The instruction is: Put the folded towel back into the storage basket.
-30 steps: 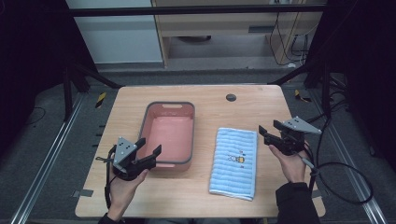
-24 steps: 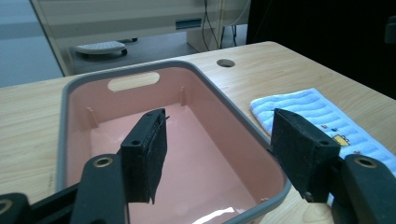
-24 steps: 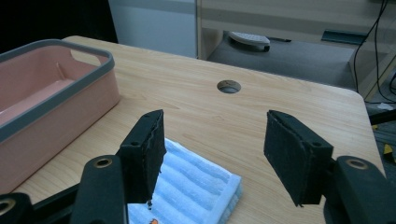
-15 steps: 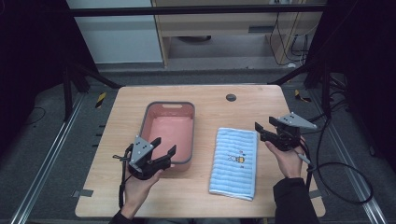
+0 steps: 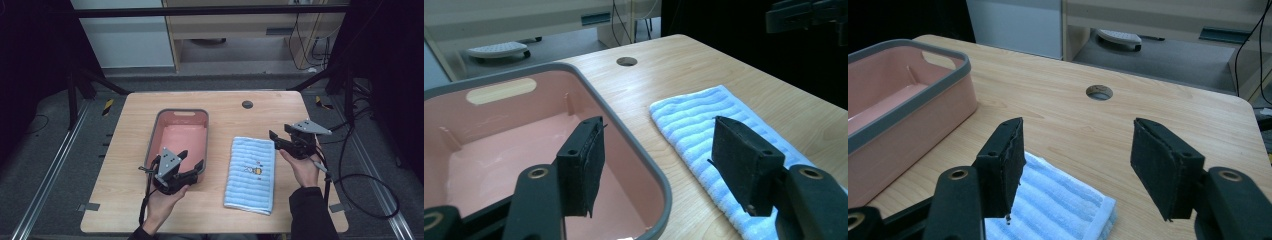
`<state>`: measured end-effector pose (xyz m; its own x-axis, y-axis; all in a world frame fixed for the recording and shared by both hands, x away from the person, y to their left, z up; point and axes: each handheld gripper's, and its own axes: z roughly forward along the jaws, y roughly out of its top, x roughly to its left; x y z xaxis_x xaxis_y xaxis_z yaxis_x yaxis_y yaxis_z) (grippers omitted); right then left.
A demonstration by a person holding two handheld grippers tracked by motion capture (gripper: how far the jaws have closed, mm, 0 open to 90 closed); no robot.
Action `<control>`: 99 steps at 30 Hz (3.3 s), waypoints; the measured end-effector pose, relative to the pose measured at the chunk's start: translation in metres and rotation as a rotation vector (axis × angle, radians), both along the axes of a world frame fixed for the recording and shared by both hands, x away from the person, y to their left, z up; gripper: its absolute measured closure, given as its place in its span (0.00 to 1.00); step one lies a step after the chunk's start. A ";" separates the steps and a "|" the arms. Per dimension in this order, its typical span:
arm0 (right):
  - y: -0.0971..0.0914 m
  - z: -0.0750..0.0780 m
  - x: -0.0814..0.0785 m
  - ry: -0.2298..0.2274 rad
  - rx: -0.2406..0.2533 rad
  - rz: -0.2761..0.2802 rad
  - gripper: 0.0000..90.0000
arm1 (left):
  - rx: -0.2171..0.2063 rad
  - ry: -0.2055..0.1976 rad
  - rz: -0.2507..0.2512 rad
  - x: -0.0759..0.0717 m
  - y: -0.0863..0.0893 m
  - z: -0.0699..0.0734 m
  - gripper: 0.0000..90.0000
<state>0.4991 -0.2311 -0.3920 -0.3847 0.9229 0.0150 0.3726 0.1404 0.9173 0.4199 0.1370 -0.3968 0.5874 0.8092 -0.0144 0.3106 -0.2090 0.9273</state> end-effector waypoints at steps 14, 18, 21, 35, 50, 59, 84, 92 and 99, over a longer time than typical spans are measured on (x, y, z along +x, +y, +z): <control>-0.004 -0.013 0.008 0.019 -0.030 -0.016 0.47 | 0.033 0.018 -0.056 -0.003 -0.028 -0.010 0.41; -0.007 -0.018 0.010 0.034 -0.033 -0.018 0.48 | 0.035 0.027 -0.069 -0.003 -0.035 -0.015 0.42; -0.009 -0.024 0.011 0.045 -0.039 -0.012 0.48 | 0.041 0.035 -0.078 -0.003 -0.041 -0.019 0.42; -0.013 -0.041 0.017 0.085 -0.063 -0.010 0.49 | 0.083 0.069 -0.118 -0.003 -0.063 -0.039 0.42; -0.013 -0.063 0.027 0.139 -0.072 -0.006 0.51 | 0.138 0.117 -0.129 -0.002 -0.079 -0.067 0.45; -0.008 -0.075 0.032 0.166 -0.080 0.000 0.52 | 0.162 0.157 -0.127 0.001 -0.085 -0.082 0.48; -0.007 -0.107 0.043 0.291 -0.072 -0.009 0.60 | 0.174 0.252 -0.134 0.005 -0.093 -0.109 0.63; -0.007 -0.111 0.044 0.304 -0.074 -0.003 0.65 | 0.148 0.292 -0.146 0.006 -0.094 -0.109 0.77; -0.005 -0.111 0.044 0.325 -0.035 0.011 0.78 | 0.152 0.297 -0.141 0.004 -0.098 -0.108 0.88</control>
